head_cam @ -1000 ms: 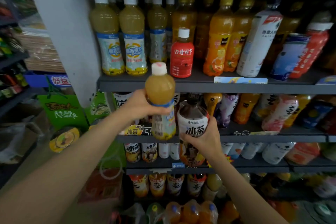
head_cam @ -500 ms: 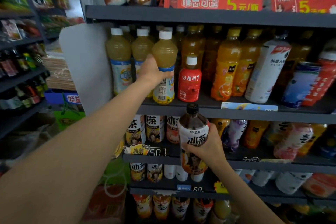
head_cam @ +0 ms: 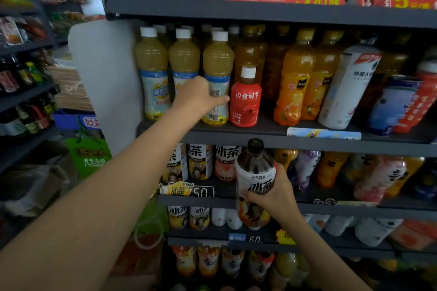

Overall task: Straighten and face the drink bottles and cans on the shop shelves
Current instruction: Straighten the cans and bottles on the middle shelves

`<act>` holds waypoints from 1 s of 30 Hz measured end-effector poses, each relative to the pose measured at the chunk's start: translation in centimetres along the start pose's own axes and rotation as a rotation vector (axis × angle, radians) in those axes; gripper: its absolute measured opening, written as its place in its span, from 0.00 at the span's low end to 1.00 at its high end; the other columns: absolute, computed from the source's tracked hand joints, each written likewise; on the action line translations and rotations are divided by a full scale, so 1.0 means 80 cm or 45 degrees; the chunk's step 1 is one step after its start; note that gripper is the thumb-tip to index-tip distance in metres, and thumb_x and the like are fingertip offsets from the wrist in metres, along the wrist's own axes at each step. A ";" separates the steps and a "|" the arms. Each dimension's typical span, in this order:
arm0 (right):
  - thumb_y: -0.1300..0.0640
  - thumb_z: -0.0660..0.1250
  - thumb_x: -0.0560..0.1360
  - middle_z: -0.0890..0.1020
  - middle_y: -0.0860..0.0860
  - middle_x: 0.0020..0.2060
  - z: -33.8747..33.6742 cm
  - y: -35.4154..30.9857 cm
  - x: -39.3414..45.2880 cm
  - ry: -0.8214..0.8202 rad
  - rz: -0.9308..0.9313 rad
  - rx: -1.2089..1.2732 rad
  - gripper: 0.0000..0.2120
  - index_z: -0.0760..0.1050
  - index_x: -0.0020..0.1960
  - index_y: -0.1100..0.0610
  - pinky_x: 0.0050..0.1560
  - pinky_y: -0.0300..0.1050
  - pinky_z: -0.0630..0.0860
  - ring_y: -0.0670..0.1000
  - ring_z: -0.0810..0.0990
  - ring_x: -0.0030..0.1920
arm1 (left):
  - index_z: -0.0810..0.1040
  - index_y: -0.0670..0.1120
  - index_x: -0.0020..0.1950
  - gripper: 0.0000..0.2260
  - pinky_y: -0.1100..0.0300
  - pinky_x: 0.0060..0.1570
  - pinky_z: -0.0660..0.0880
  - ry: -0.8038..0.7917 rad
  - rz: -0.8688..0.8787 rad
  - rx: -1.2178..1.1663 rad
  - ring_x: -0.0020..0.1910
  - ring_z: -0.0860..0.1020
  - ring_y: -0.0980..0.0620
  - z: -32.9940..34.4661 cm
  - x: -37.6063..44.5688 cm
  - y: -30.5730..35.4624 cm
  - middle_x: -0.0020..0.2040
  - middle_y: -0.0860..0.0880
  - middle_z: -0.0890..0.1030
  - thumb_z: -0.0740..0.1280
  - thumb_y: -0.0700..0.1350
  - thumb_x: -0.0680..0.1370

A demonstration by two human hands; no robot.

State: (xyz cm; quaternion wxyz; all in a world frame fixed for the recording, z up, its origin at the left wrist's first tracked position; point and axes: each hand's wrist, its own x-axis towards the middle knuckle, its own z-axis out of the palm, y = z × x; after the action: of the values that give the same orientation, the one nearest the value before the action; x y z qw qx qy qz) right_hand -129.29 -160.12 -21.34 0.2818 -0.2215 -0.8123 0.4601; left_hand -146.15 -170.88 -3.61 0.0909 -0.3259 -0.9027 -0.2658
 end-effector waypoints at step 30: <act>0.54 0.81 0.58 0.75 0.48 0.54 -0.036 0.117 -0.034 0.312 0.185 -0.035 0.38 0.64 0.61 0.53 0.50 0.33 0.70 0.45 0.73 0.56 | 0.69 0.38 0.55 0.18 0.66 0.48 0.63 0.052 -0.196 -0.552 0.53 0.72 0.47 0.328 -0.090 0.014 0.60 0.41 0.69 0.73 0.41 0.71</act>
State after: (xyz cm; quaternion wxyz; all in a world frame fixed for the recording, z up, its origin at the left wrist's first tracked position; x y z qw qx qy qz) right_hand -124.46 -155.52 -28.97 0.3418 -0.3382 -0.7598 0.4375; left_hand -139.64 -159.93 -27.68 0.0166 -0.2627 -0.8446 -0.4662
